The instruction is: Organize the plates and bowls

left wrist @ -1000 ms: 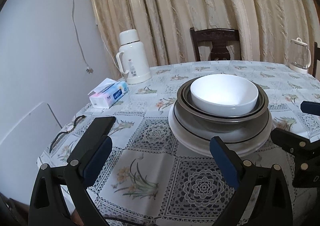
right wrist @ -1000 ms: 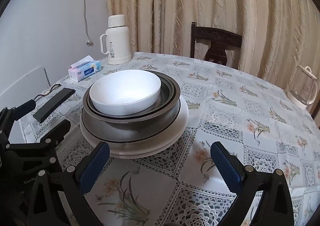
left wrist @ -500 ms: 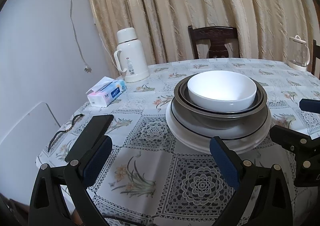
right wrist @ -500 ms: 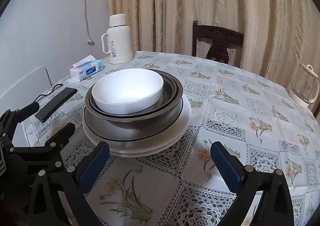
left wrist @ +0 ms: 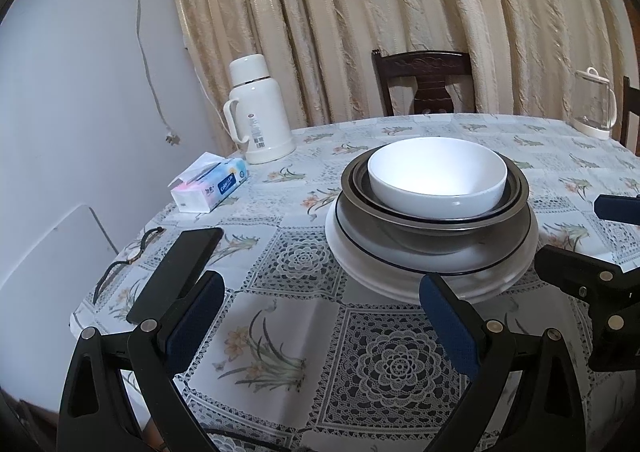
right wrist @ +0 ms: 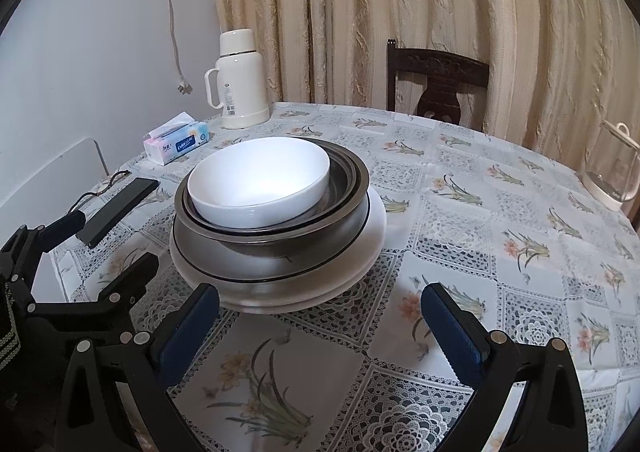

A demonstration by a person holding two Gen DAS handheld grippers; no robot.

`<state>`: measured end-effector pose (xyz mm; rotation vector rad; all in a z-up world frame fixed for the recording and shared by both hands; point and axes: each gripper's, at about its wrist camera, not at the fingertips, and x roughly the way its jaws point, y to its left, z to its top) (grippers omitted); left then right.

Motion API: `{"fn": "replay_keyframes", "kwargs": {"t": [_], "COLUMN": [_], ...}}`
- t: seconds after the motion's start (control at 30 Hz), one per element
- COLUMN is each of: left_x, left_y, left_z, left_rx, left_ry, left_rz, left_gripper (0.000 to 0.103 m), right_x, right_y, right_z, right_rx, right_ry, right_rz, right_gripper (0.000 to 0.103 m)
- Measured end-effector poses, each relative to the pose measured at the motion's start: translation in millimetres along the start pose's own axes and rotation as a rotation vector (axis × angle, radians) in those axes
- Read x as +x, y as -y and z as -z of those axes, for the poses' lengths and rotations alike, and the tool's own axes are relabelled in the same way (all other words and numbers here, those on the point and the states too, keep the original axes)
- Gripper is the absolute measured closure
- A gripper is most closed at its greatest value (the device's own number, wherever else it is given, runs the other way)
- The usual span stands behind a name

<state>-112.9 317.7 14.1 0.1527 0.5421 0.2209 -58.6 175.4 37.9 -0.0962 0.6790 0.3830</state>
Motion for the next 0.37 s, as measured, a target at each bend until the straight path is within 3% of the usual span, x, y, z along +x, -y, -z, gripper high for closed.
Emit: {"fn": "replay_keyframes", "kwargs": {"t": [0.37], "left_x": [0.2], "left_y": [0.6], "left_z": [-0.5], "left_rx": [0.004], "left_ry": [-0.001], "left_rz": [0.005], "left_gripper": [0.004], "right_x": [-1.5], "right_y": [-2.6], "right_z": [0.1], "right_rx": [-0.015], "right_ry": [0.011], "right_rz": [0.027], "right_gripper": [0.0]}}
